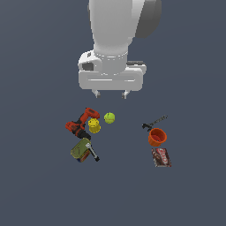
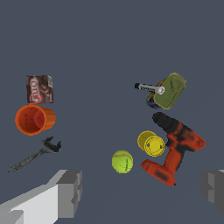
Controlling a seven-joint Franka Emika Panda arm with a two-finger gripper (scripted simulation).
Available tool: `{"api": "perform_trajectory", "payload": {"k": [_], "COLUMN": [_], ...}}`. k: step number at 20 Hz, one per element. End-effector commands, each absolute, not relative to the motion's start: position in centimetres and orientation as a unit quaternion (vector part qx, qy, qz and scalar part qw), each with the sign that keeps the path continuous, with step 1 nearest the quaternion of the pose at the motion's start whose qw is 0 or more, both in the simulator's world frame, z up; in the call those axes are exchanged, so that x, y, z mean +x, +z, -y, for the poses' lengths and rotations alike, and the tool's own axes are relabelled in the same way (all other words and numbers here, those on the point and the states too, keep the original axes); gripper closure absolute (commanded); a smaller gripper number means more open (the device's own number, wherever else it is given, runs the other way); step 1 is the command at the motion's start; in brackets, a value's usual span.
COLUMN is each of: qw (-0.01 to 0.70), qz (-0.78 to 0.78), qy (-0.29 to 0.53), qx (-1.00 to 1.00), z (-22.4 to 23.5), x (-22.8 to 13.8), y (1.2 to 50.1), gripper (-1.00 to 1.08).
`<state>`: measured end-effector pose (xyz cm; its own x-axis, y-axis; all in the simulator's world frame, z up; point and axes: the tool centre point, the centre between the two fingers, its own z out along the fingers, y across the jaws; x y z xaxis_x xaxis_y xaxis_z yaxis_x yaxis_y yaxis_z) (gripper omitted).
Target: Pick up a designated object from a clutter of objects.
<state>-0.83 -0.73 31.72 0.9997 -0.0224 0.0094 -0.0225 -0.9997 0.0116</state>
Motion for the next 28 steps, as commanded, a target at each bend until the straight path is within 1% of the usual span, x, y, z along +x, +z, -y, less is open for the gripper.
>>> {"api": "perform_trajectory", "payload": {"k": [1, 16, 22, 28], "qw": [0.006, 0.001, 0.004, 0.006], "qz": [0.011, 0.008, -0.021, -0.068], "qy": [0.005, -0.001, -0.003, -0.007], "qx": [1.000, 1.000, 1.000, 0.998], "z": [0.7, 2.0, 3.0, 4.8], "x": [-0.8, -0.7, -0.2, 0.6], "y": [31.7, 31.0, 29.5, 26.9], "gripper": [-0.60, -0.60, -0.60, -0.60]}}
